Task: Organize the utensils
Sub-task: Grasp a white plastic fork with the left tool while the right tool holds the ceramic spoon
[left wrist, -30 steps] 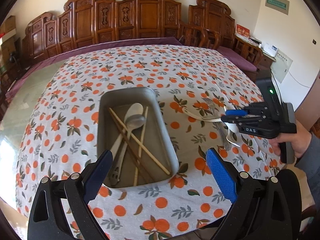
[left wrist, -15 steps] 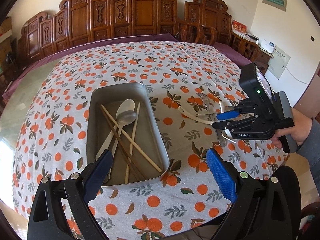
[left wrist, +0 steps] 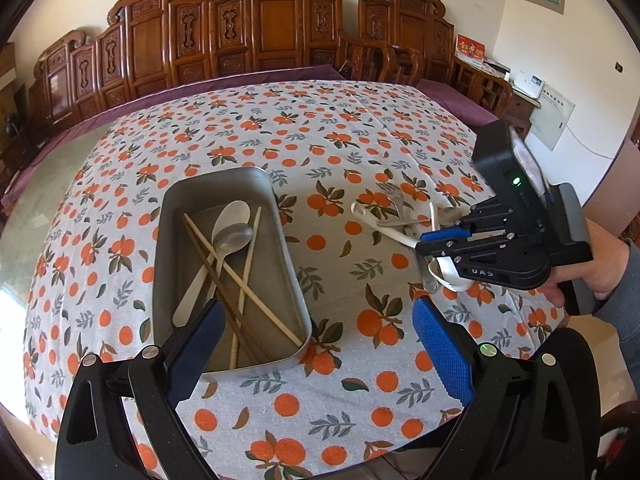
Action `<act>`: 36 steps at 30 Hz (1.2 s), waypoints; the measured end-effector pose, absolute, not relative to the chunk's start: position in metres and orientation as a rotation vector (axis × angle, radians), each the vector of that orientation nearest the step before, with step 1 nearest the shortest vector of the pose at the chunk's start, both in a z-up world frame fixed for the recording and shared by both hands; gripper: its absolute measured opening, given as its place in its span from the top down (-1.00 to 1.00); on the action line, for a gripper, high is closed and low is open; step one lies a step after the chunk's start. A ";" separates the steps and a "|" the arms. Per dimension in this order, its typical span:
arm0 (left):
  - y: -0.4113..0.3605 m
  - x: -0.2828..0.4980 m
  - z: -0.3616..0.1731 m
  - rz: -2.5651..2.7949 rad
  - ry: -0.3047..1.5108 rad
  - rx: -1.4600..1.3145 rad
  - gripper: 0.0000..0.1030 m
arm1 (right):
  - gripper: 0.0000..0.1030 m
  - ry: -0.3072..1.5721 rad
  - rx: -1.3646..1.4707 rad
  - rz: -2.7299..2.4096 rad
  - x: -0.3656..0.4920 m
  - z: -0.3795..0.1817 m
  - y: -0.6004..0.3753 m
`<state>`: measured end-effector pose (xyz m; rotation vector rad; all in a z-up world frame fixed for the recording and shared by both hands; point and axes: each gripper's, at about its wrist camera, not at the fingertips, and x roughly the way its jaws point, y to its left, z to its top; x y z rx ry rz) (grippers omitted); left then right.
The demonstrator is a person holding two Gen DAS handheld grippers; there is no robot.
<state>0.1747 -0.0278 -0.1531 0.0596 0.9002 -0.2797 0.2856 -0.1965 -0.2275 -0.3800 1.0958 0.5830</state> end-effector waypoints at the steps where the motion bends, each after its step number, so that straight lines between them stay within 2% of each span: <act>1: -0.030 0.175 -0.153 -0.281 0.900 0.064 -0.76 | 0.80 1.076 -0.359 0.590 0.282 -0.221 -0.199; 9: -0.051 0.181 -0.155 -0.301 0.904 0.076 -0.76 | 0.80 0.984 -0.194 0.610 0.270 -0.181 -0.236; 16: -0.077 0.190 -0.162 -0.324 0.920 0.105 -0.76 | 0.80 0.910 -0.157 0.551 0.265 -0.154 -0.275; 27: -0.120 0.215 -0.175 -0.367 0.948 0.133 -0.74 | 0.80 0.951 -0.111 0.369 0.259 -0.189 -0.349; 30: -0.139 0.222 -0.183 -0.391 0.963 0.161 -0.55 | 0.80 0.962 -0.095 0.352 0.258 -0.199 -0.357; 36: -0.174 0.237 -0.202 -0.443 1.014 0.200 0.03 | 0.79 0.972 -0.072 0.334 0.260 -0.203 -0.367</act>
